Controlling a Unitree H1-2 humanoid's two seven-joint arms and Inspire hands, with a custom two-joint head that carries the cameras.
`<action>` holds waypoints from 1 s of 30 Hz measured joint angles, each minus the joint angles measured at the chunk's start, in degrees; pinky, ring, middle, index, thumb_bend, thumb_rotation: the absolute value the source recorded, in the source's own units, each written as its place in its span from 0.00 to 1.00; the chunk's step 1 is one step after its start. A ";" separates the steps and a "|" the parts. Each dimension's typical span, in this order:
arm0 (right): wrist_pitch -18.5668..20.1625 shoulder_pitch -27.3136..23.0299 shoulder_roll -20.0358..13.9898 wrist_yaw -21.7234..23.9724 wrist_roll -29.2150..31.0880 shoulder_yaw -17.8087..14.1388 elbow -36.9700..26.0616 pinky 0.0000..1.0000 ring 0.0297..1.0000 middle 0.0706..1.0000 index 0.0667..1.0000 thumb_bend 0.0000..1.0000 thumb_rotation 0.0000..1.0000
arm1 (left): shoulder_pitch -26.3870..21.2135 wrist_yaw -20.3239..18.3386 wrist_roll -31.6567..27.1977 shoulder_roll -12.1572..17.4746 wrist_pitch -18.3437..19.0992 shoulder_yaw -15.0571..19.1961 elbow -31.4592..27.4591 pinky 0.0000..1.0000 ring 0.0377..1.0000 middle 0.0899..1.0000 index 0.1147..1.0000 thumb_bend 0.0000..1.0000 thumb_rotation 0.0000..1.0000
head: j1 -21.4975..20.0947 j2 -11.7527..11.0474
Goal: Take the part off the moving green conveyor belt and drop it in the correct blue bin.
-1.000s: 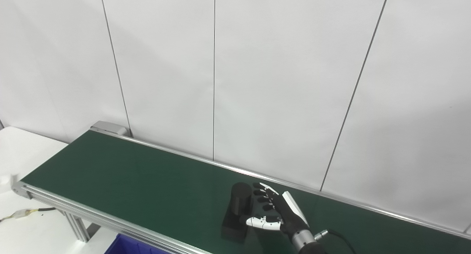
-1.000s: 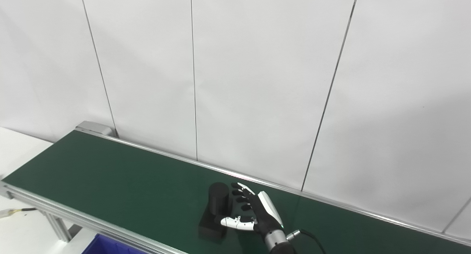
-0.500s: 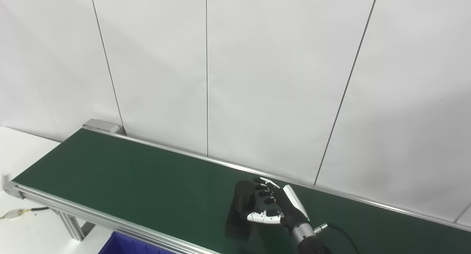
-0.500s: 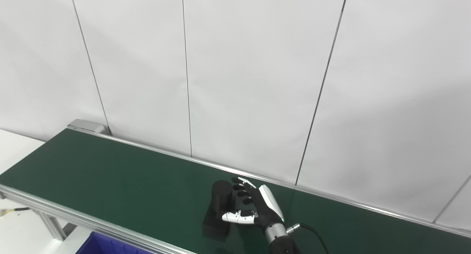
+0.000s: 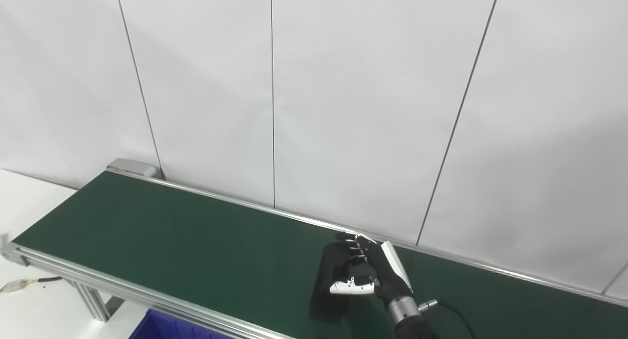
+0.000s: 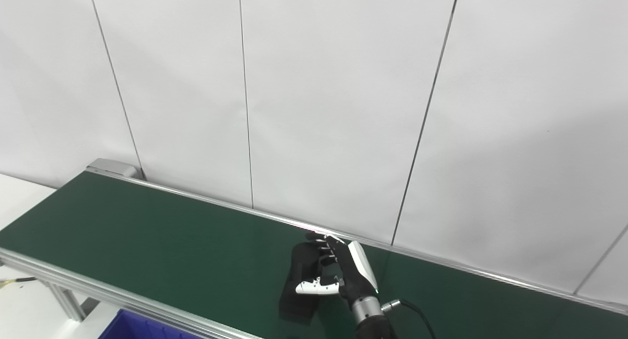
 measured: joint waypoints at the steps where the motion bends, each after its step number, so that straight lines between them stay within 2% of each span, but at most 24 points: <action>1: -0.11 0.08 0.01 -0.36 -0.07 0.02 -0.10 0.53 0.58 0.62 0.64 0.79 0.00 | 0.01 0.00 0.01 0.00 0.00 0.00 -0.03 0.68 0.72 0.75 0.78 0.95 0.47 | 0.00 0.00; 2: -0.21 0.17 0.01 -0.86 -0.16 0.02 -0.22 0.50 0.55 0.52 0.54 0.64 0.00 | 0.02 0.01 0.02 0.01 0.00 0.00 -0.06 0.68 0.72 0.75 0.78 0.95 0.46 | 0.00 0.00; 3: -0.31 0.22 0.01 -1.29 -0.29 0.02 -0.27 0.49 0.53 0.48 0.51 0.58 0.00 | 0.05 0.01 0.02 0.01 0.00 0.00 -0.09 0.68 0.72 0.75 0.78 0.94 0.46 | -0.26 0.09; 4: -0.45 0.26 0.02 -1.71 -0.44 0.04 -0.27 0.47 0.46 0.47 0.49 0.54 0.00 | 0.07 0.00 0.02 0.02 0.00 0.00 -0.13 0.68 0.72 0.75 0.78 0.95 0.46 | -0.26 0.09; 5: -0.76 0.33 0.01 -2.20 -0.62 0.06 -0.26 0.46 0.43 0.47 0.49 0.53 0.00 | 0.10 0.00 0.01 0.02 0.00 0.00 -0.16 0.68 0.72 0.75 0.78 0.95 0.46 | -0.35 0.35; 12: -3.40 1.12 0.00 -5.44 -2.24 0.37 -0.27 0.43 0.41 0.46 0.46 0.52 0.00 | 0.34 0.00 -0.03 0.02 0.00 0.02 -0.50 0.69 0.73 0.76 0.78 0.95 0.45 | -0.53 0.70; 15: -3.63 1.38 -0.06 -5.49 -2.20 0.37 -0.46 0.43 0.40 0.46 0.46 0.52 0.00 | 0.47 0.00 -0.02 0.05 0.00 0.02 -0.83 0.69 0.73 0.76 0.78 0.95 0.46 | -1.23 1.32; 17: -3.66 1.68 -0.12 -5.40 -1.96 0.35 -0.82 0.38 0.41 0.46 0.46 0.51 0.00 | 0.66 0.00 -0.02 0.09 0.00 0.02 -1.24 0.69 0.73 0.76 0.79 0.95 0.47 | -1.23 1.32; 21: -3.66 2.60 -0.16 -4.75 -1.62 0.35 -2.13 0.35 0.41 0.47 0.47 0.50 0.00 | 0.67 0.00 -0.02 0.11 0.00 0.02 -1.28 0.70 0.74 0.77 0.79 0.95 0.46 | -1.67 1.76; 30: -3.67 3.08 -0.50 -4.70 -1.43 0.00 -4.35 0.35 0.41 0.46 0.48 0.50 0.00 | 0.71 -0.04 -0.05 0.14 0.00 0.04 -1.40 0.70 0.74 0.77 0.79 0.96 0.47 | -2.37 1.85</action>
